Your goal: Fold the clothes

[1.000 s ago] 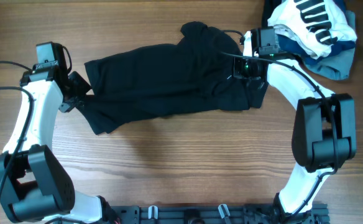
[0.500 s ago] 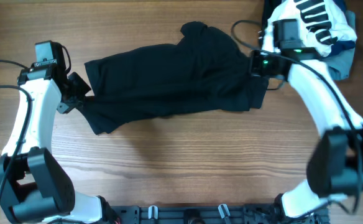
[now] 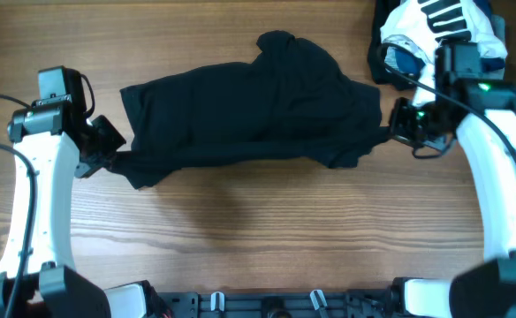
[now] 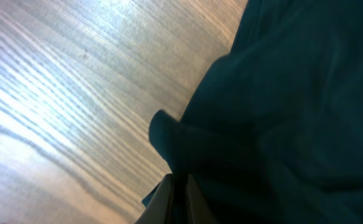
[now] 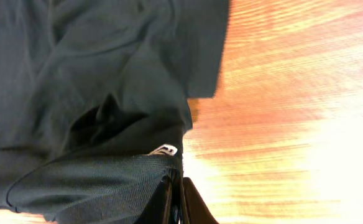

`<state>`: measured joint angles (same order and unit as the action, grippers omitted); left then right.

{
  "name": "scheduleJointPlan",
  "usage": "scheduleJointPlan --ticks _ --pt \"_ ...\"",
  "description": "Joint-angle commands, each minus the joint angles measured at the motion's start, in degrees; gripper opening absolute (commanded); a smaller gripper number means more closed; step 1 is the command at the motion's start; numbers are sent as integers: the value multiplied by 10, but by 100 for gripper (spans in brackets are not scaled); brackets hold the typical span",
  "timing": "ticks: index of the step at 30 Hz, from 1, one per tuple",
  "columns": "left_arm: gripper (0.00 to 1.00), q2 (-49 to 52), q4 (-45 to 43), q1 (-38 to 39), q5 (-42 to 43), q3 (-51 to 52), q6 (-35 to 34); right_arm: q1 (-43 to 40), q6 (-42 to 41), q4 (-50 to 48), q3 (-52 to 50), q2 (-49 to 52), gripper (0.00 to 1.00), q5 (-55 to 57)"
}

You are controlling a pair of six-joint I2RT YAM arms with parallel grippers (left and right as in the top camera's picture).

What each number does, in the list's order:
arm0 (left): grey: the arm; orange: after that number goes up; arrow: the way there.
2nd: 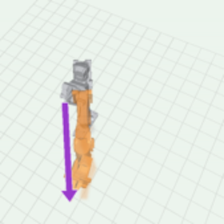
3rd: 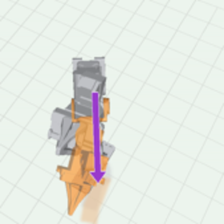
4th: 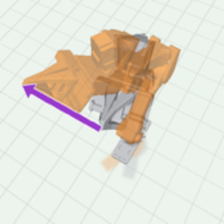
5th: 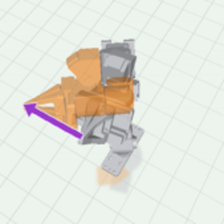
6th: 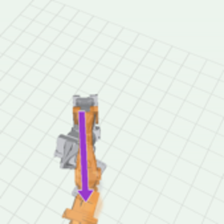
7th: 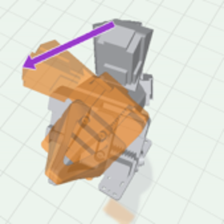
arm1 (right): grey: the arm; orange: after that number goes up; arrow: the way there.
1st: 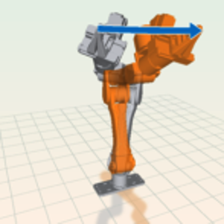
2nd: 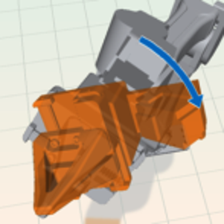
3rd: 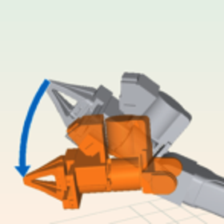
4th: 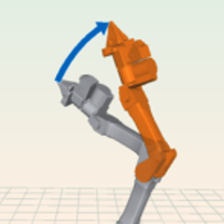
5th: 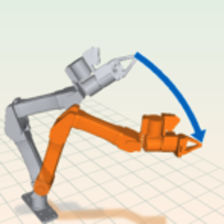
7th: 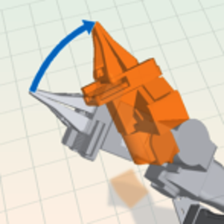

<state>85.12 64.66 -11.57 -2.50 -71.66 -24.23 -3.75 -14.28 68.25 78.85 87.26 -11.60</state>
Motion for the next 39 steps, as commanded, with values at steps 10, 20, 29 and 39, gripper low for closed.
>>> scheduleJointPlan --ticks 10,20,29,39 --pt "4 -50 113 -2 0 -12 15 -11 23 109 1 -101 4 29" --pt "4 -36 1 -2 -2 -12 15 -11 23 -34 -24 -45 4 30" --pt "4 49 -98 -2 -2 -12 16 -5 38 -181 -24 47 4 10" --pt "4 159 -202 1 1 -12 15 7 38 -292 -24 159 4 5"
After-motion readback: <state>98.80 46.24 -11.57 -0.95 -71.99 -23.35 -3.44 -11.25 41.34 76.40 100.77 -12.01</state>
